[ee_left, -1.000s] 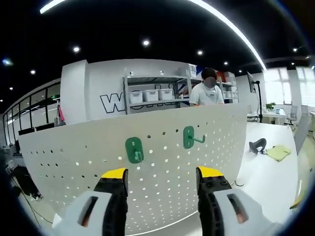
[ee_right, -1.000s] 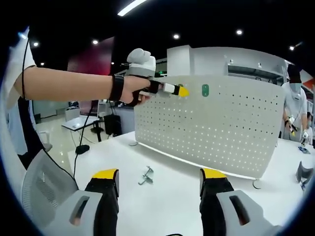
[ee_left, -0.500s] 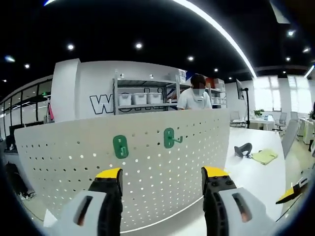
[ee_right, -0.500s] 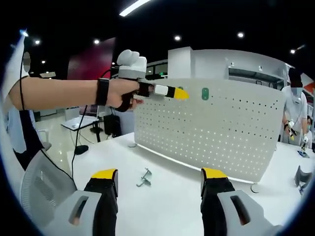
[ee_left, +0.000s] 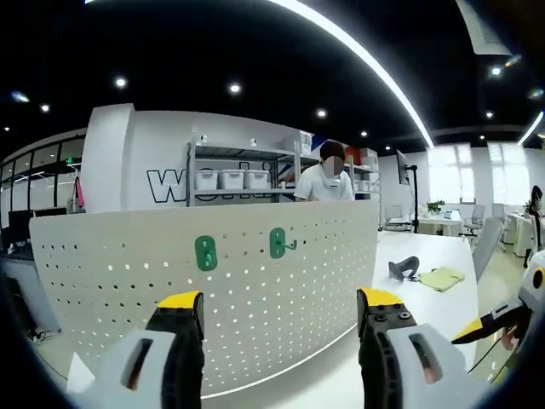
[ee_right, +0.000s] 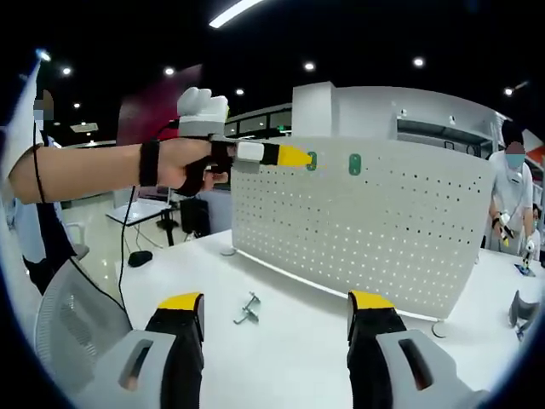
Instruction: Insert the hook assembly into the mounting plate slot until the hook locks in place.
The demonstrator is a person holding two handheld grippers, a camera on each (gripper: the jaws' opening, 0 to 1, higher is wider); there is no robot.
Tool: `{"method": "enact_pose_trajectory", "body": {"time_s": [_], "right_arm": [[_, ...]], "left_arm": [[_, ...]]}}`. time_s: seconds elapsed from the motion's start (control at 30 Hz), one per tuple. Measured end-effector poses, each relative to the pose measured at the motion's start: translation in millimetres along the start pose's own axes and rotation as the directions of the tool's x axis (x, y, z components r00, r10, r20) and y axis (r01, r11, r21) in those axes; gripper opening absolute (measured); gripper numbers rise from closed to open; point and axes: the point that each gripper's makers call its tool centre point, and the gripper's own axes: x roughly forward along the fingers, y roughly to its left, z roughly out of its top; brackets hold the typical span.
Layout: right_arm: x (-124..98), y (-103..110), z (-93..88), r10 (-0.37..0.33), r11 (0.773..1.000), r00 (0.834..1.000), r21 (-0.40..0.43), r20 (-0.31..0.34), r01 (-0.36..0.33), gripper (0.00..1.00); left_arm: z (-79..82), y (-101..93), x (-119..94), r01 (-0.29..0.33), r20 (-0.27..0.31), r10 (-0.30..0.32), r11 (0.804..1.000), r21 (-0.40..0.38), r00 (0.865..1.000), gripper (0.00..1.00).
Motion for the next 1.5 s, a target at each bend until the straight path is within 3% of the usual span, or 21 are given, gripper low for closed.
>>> {"method": "enact_pose_trajectory", "body": {"time_s": [0.33,0.6,1.03,1.5], "right_arm": [[3.9,2.9,0.5,0.013,1.000,1.000,-0.012,-0.009,-0.013,0.69],[7.9,9.5,-1.6,0.029,0.999,0.999,-0.014,-0.021,-0.029,0.69],[15.7,17.2,-9.7,0.044,0.999,0.998,-0.024,-0.053,-0.045,0.68],[40.1,22.4,-14.1,0.099,0.993,0.990,-0.051,-0.100,-0.105,0.66]], "left_arm": [[-6.3,-9.4,-20.3,0.038,-0.007,-0.038,0.999,0.004,0.999,0.75],[-25.5,-14.2,-37.6,0.056,-0.037,-0.056,0.998,-0.001,0.998,0.76],[-50.9,-15.6,-69.8,0.046,-0.060,-0.048,0.998,-0.036,0.997,0.75],[-72.9,-12.6,-96.3,0.031,-0.086,-0.037,0.997,-0.068,0.996,0.76]]}}
